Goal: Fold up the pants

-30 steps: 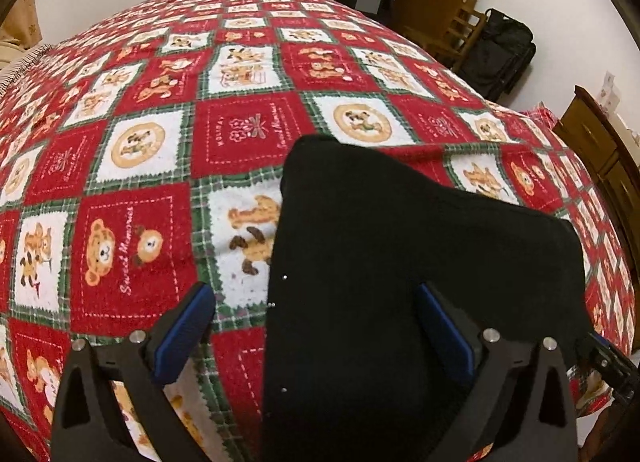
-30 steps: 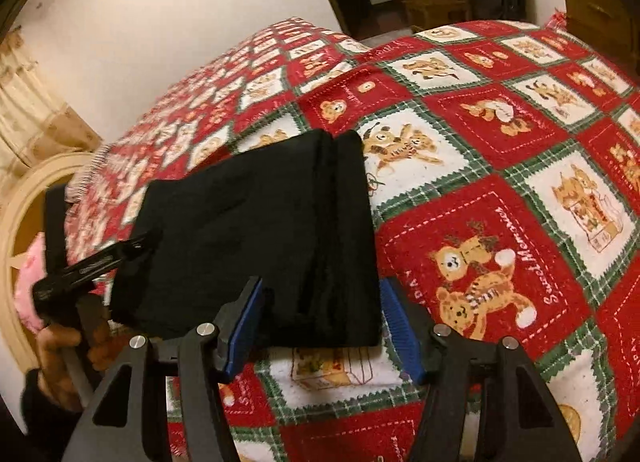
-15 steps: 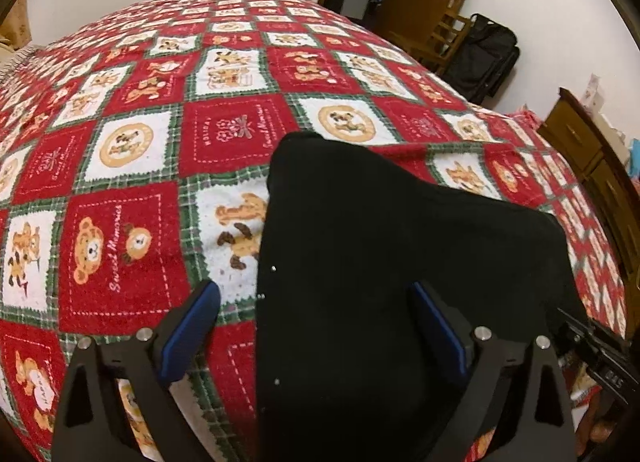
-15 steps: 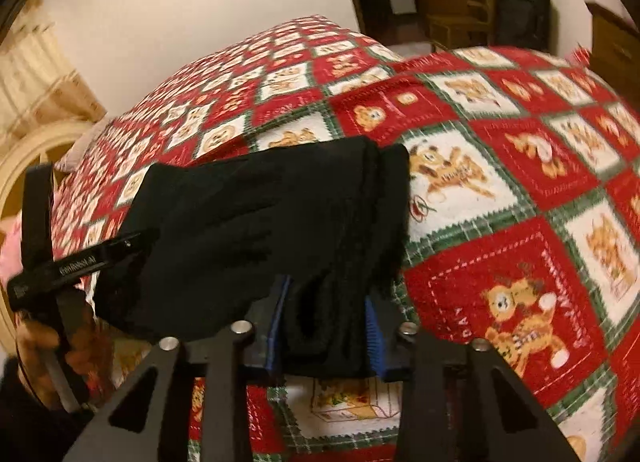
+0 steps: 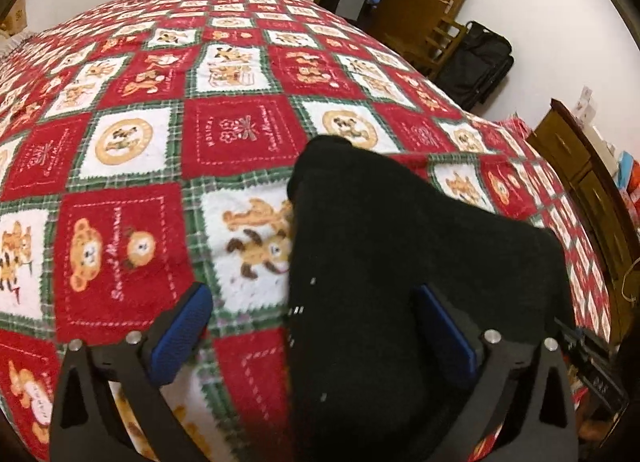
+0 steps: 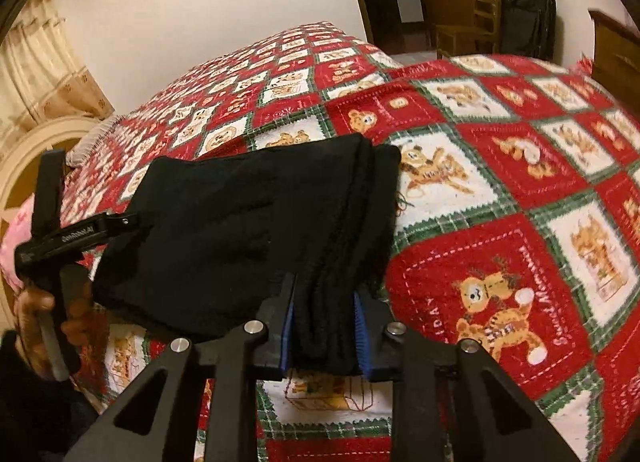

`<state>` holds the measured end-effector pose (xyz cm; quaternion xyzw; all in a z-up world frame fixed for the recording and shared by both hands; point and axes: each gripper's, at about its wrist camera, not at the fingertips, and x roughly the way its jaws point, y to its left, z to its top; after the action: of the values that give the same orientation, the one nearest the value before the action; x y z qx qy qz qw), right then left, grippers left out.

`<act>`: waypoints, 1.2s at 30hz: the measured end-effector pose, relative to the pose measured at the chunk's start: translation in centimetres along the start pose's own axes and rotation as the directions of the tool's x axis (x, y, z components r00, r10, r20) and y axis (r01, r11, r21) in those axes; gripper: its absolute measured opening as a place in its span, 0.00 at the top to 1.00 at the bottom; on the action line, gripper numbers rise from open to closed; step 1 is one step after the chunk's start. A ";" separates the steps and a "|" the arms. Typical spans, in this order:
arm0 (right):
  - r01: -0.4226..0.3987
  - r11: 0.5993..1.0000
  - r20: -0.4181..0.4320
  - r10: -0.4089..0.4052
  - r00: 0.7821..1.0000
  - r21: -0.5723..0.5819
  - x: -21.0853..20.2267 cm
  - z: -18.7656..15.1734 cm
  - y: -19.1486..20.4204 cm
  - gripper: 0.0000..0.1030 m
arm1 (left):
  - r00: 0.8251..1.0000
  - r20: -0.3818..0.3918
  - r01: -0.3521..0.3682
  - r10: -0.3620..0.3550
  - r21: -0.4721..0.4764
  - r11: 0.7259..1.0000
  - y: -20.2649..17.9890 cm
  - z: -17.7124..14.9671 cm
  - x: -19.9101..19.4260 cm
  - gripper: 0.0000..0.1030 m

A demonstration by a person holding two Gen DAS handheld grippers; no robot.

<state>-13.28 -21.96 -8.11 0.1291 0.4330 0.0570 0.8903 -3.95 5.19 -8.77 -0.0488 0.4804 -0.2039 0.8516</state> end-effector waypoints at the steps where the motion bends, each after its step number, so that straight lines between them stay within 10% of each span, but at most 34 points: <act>1: -0.026 0.999 0.001 0.026 1.000 0.026 0.1 0.0 -0.5 0.75 | 1.000 0.003 -0.003 0.003 0.004 1.000 -0.3 0.0 0.0 0.00; 12: -0.093 0.992 0.013 0.092 0.996 0.081 0.0 -0.2 -1.3 0.75 | 0.998 0.013 0.058 -0.058 0.007 0.998 -0.6 -0.6 -0.2 0.01; 14: -0.090 0.993 0.011 0.090 0.996 0.076 0.1 -0.2 -1.2 0.75 | 0.999 0.030 0.022 -0.023 0.055 0.998 -1.6 -0.8 0.0 0.11; 16: -0.094 0.992 0.012 0.093 0.996 0.080 0.0 -0.1 -1.2 0.75 | 0.997 0.036 0.068 -0.071 0.085 0.994 -2.4 -0.9 -0.2 0.42; 24: -0.101 0.995 0.087 0.102 0.991 -0.010 -2.2 0.9 0.8 0.76 | 0.996 0.050 0.066 -0.069 0.051 0.996 -2.7 -0.1 -1.3 0.70; 36: -0.124 0.989 0.151 0.136 0.979 -0.086 -3.1 3.7 3.4 0.76 | 0.986 0.160 0.039 -0.053 0.086 0.996 -4.0 1.7 -4.9 0.73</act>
<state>-12.26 -20.01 -2.56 0.1273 0.3499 0.1213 0.9201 -5.94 3.33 -2.80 -0.0410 0.3993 -0.2385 0.8843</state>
